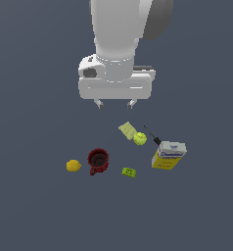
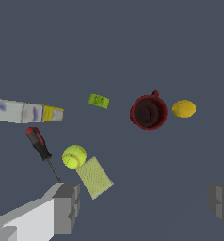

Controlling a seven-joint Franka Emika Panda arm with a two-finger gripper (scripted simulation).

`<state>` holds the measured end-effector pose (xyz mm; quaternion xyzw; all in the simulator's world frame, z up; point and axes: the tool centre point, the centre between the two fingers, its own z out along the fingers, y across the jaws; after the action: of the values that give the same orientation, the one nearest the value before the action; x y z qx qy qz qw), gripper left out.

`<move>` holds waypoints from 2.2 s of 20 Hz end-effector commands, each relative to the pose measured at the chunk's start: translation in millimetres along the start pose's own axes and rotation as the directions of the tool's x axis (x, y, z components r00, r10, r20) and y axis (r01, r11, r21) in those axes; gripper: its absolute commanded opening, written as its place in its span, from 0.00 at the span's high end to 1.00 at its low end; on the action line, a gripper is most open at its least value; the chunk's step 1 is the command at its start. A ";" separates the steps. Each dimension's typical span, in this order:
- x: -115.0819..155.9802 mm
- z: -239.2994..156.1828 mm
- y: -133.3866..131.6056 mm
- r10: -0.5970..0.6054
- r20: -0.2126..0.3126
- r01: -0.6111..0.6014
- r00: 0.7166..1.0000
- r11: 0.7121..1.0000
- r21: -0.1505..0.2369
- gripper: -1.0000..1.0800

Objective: Pick up a designated object from a clutter of objects.

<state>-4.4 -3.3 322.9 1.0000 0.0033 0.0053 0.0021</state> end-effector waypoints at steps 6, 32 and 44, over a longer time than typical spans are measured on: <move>-1.9 3.3 3.9 0.023 0.013 -0.023 1.000 1.000 0.013 0.04; 21.8 28.4 -33.7 -0.268 0.027 0.268 0.963 0.963 0.011 0.04; 49.3 60.6 -99.3 -0.656 0.027 0.656 0.754 0.755 0.003 0.04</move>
<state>41.9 87.3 266.7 0.9452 0.3264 -0.0091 0.0067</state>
